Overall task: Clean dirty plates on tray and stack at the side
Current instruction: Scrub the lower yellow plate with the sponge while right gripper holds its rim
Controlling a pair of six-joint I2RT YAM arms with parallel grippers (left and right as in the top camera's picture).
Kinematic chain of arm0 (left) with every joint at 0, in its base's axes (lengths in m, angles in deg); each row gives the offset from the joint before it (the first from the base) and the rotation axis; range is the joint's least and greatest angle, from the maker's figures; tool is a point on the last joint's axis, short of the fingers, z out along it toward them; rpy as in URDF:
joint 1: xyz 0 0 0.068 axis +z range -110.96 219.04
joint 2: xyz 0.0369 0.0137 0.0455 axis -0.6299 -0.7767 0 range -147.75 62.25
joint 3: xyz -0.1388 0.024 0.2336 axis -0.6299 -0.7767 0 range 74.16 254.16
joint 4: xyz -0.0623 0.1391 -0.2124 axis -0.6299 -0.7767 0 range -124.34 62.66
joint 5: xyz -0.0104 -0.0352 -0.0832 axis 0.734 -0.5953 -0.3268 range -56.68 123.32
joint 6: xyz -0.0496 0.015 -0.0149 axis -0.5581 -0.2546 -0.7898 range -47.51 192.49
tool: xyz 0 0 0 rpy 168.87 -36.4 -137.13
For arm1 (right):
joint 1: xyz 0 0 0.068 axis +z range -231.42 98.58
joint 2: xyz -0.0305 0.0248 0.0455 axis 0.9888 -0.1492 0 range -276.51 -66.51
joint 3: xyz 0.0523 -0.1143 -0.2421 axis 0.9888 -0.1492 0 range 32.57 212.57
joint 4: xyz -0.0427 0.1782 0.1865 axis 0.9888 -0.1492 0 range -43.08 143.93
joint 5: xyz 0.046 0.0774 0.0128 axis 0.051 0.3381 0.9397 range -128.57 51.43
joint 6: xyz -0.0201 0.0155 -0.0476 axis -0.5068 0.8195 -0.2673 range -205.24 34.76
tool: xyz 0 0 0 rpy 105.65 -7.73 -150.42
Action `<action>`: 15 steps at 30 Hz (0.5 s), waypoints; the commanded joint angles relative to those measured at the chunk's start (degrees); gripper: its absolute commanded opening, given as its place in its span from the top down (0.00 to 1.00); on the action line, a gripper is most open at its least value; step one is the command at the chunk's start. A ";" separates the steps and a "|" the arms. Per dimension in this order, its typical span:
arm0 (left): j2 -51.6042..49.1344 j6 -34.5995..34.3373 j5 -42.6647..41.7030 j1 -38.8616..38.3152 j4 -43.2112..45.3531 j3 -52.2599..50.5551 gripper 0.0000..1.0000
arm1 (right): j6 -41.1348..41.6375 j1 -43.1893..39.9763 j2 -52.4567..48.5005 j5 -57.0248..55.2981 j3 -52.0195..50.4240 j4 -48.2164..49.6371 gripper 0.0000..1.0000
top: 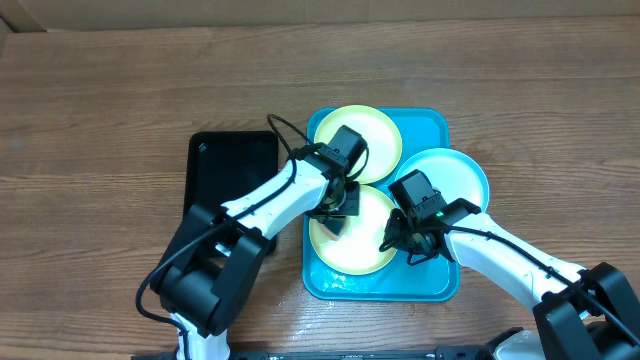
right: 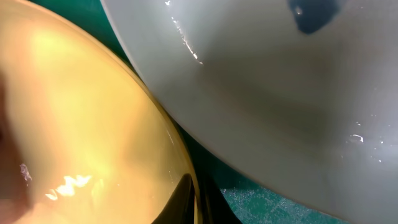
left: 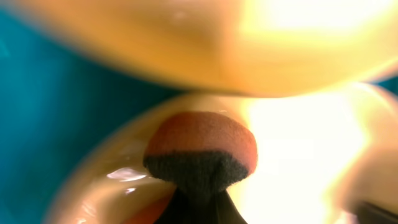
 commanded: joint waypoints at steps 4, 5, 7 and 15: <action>-1.86 2.10 -16.68 -2.21 0.02 -0.28 0.96 | 1.31 -0.37 -1.49 -5.53 -1.09 -1.25 0.96; -1.86 2.27 -16.39 -2.03 -1.46 -0.28 0.96 | 1.31 -0.37 -1.49 -5.53 -1.09 -1.27 0.96; -1.86 2.95 -13.70 -1.53 -4.72 -0.28 0.96 | 1.31 -0.37 -1.49 -5.53 -1.09 -1.25 0.96; -1.86 2.91 14.38 0.76 -12.02 -0.31 0.96 | 1.33 -0.37 -1.49 -5.51 -1.09 -1.20 0.96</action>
